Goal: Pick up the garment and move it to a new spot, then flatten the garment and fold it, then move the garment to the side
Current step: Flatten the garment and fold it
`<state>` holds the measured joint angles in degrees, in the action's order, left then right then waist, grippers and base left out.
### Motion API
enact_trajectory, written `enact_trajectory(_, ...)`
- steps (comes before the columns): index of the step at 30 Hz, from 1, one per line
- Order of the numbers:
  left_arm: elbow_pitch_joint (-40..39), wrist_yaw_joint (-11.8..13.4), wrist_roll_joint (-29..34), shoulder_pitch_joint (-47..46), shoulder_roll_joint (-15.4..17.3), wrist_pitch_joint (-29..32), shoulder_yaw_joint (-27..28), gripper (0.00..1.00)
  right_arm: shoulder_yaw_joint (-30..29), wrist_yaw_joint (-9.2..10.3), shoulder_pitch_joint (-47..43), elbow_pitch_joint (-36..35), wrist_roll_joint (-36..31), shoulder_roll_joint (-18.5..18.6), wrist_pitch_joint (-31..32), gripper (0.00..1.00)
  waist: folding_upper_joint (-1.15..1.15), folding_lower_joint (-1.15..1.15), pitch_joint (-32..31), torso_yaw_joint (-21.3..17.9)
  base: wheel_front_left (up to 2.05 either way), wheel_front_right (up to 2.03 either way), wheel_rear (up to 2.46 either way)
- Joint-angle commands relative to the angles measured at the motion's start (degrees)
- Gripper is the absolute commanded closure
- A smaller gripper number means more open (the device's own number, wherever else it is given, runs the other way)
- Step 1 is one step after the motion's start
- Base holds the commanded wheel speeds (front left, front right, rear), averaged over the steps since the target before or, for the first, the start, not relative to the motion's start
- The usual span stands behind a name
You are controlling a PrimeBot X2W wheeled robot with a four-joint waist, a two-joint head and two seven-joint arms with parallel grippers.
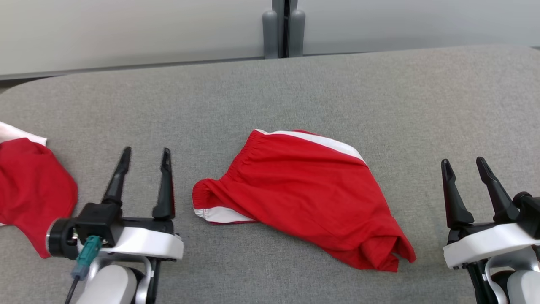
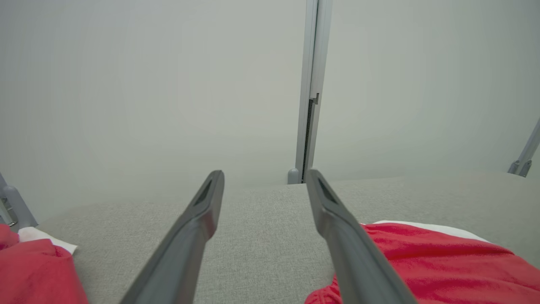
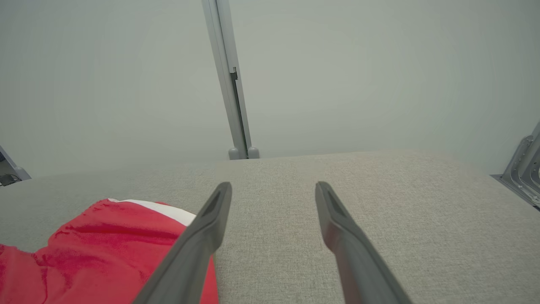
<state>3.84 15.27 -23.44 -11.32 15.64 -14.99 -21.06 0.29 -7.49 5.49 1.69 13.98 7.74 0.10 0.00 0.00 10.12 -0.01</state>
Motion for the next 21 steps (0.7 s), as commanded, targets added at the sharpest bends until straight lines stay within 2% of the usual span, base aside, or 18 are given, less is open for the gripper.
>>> enact_trajectory(1, -0.60, 0.02, 1.18, 0.52, 0.60, -0.24, 1.03, 0.00, -0.04, 0.00, -0.67, -0.47, -0.42, 0.05, 0.46, 0.00, 0.00, 0.00, -1.09, 0.35, 0.00, 0.00, 0.00)
enact_trajectory(6, -2.21, -0.97, 3.22, 2.20, 1.32, -0.25, 3.23, 0.00, 0.58, 0.00, -1.98, -1.73, -1.14, -0.03, 1.58, 0.00, 0.00, 0.00, -2.79, 0.75, 0.00, 0.00, 0.00)
enact_trajectory(12, -0.66, -4.54, 0.96, 4.55, 2.82, -0.25, 4.77, 0.00, 1.62, 0.00, -3.20, -2.30, -1.49, 0.08, 2.43, 0.00, 0.00, 0.00, -3.89, 0.95, 0.00, 0.00, 0.00)
enact_trajectory(21, 1.11, -5.28, 0.06, 6.14, 3.52, -0.15, 5.21, 0.00, 2.05, 0.00, -3.86, -2.89, -1.75, -0.21, 2.85, 0.00, 0.00, 0.00, -4.36, 1.16, 0.00, 0.00, 0.00)
